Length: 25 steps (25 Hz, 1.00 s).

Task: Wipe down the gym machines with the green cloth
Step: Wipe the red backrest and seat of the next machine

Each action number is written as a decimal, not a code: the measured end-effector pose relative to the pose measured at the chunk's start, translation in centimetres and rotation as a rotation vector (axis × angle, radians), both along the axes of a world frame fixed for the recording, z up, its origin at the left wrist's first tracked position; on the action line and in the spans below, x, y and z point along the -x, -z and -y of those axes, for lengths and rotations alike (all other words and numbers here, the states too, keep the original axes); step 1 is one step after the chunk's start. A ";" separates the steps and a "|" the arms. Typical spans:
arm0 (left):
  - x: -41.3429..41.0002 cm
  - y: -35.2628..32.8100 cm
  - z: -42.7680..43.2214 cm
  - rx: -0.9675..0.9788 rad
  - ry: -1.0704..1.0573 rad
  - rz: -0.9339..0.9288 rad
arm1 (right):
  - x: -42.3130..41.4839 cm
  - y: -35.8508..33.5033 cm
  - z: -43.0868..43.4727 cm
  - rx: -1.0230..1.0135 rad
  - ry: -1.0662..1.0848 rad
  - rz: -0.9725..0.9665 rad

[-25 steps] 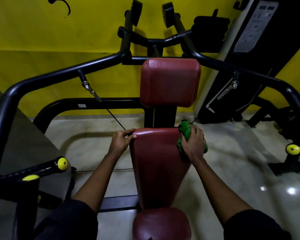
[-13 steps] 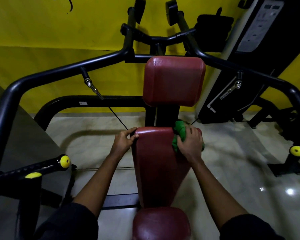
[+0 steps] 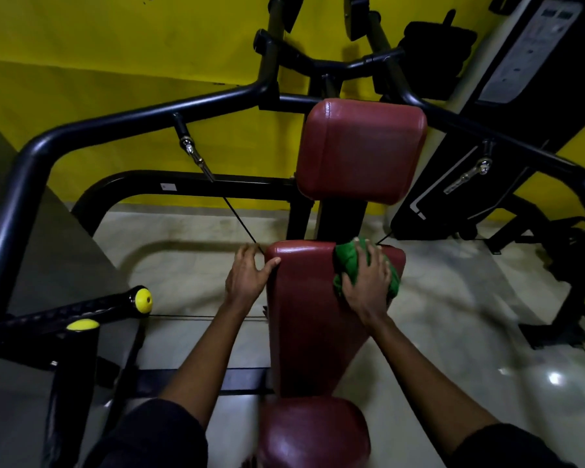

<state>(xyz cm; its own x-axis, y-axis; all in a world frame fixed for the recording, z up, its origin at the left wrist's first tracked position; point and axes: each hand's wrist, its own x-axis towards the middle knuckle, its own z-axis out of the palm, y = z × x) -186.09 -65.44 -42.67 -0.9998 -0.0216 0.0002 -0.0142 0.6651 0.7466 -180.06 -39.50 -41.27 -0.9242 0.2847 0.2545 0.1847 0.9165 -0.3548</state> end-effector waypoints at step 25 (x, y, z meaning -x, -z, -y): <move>-8.4 6.7 0.5 -0.098 0.312 0.039 | 3.2 -4.4 4.5 -0.430 -0.652 0.236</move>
<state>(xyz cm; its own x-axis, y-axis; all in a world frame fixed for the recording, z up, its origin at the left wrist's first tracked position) -177.73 -65.89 -49.36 -0.9575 0.2875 -0.0251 0.1490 0.5669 0.8102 -183.26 -44.01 -36.88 -0.9135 -0.4068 -0.0034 -0.4067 0.9129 0.0342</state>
